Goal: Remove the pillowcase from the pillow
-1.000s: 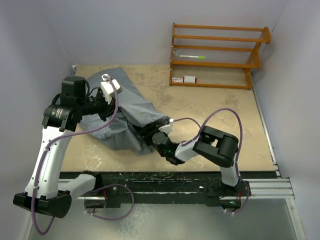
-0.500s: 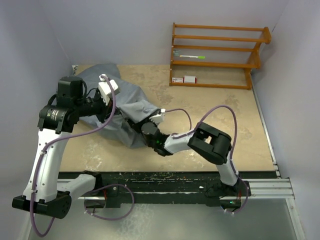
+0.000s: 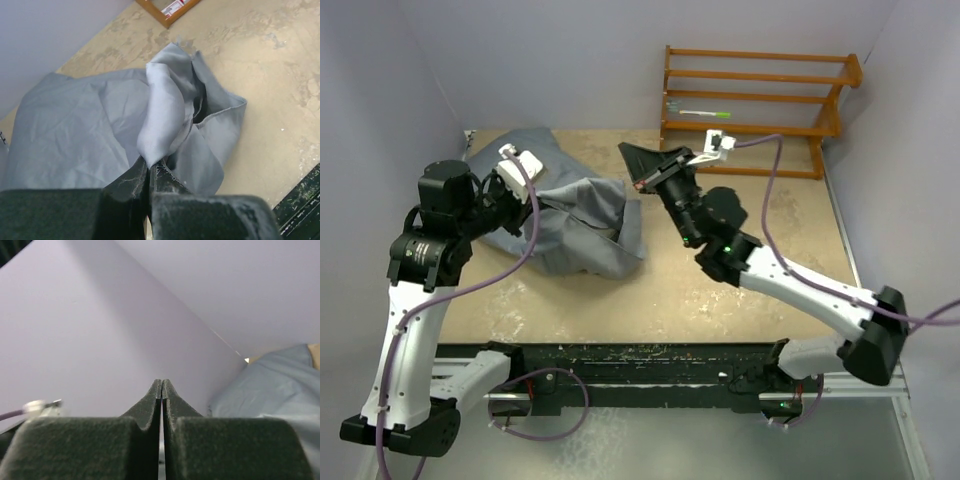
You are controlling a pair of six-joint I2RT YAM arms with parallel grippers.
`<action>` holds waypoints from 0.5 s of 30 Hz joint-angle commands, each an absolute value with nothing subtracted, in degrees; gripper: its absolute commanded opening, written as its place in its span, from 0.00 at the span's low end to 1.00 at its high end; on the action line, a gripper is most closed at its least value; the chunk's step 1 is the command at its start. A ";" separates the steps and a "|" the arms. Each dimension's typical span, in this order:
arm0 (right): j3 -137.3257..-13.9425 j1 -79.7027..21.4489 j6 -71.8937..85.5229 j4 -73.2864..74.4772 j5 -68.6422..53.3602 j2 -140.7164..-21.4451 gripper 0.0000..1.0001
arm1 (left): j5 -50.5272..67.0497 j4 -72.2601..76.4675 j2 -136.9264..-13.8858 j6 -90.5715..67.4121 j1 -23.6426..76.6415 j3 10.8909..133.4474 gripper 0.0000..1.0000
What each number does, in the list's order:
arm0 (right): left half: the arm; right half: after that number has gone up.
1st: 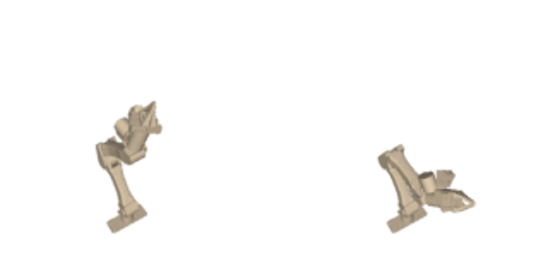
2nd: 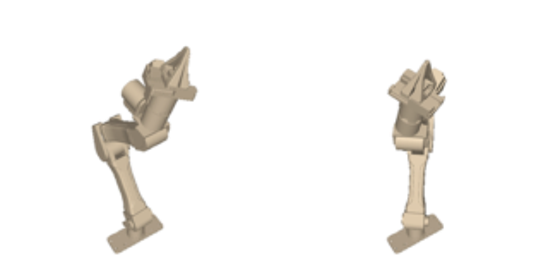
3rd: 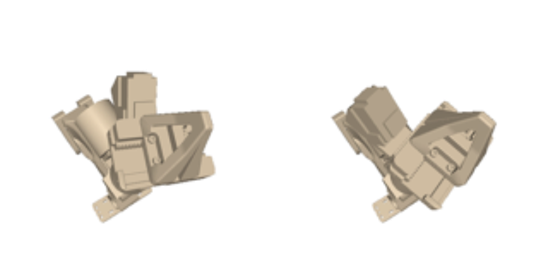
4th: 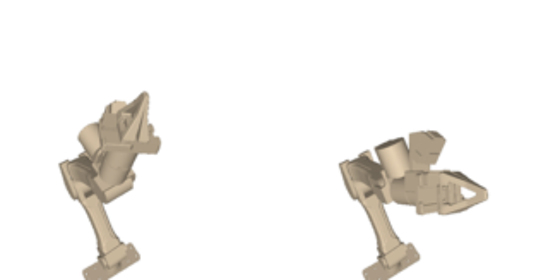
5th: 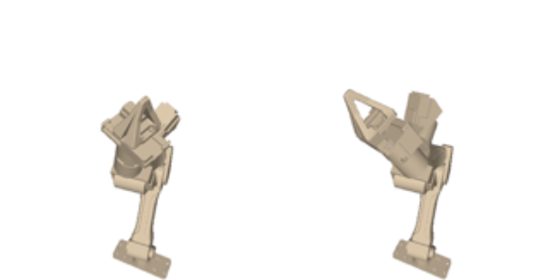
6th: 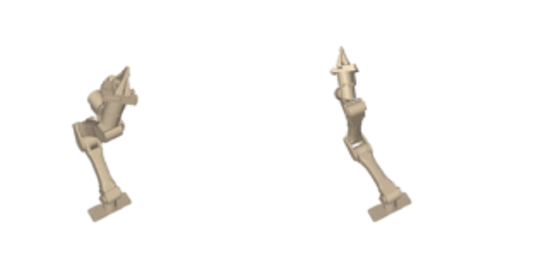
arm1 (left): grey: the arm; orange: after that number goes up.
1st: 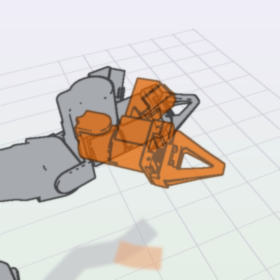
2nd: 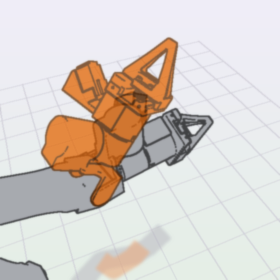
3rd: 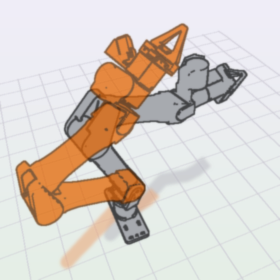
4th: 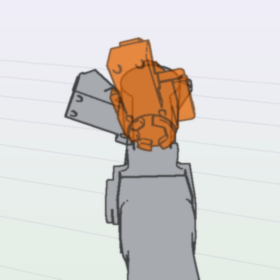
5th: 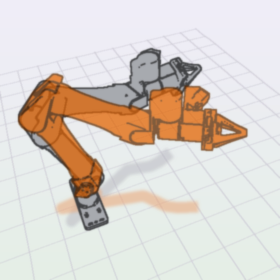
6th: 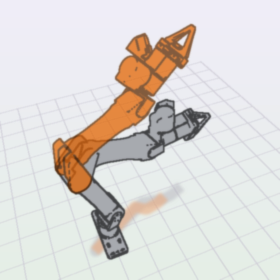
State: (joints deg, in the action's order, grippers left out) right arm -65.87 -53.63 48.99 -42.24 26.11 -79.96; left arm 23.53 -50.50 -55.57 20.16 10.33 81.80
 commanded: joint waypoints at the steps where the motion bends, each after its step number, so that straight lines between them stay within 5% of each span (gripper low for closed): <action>1: -65.41 -54.10 42.66 -25.14 22.96 -73.51 0.00 | 21.20 -43.09 -55.50 19.35 10.63 79.84 0.00; 3: -61.12 -54.24 42.04 -24.21 24.38 -71.58 0.06 | 23.99 -44.62 -56.32 19.21 10.63 79.82 0.00; 5: -57.37 -54.87 42.49 -21.96 22.02 -71.52 0.38 | 27.02 -46.23 -56.95 18.77 10.64 79.84 0.00; 8: -53.80 -56.32 42.39 -18.10 22.28 -73.79 0.65 | 29.74 -49.00 -58.21 19.65 10.64 79.59 0.00; 15: -54.98 -56.25 43.84 -14.86 17.85 -81.97 0.71 | 25.31 -49.49 -55.40 24.34 10.64 73.01 0.00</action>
State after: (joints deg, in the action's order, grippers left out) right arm -52.07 -56.25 43.70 -15.35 20.64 -80.16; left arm 26.46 -50.15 -58.08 21.26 10.33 76.42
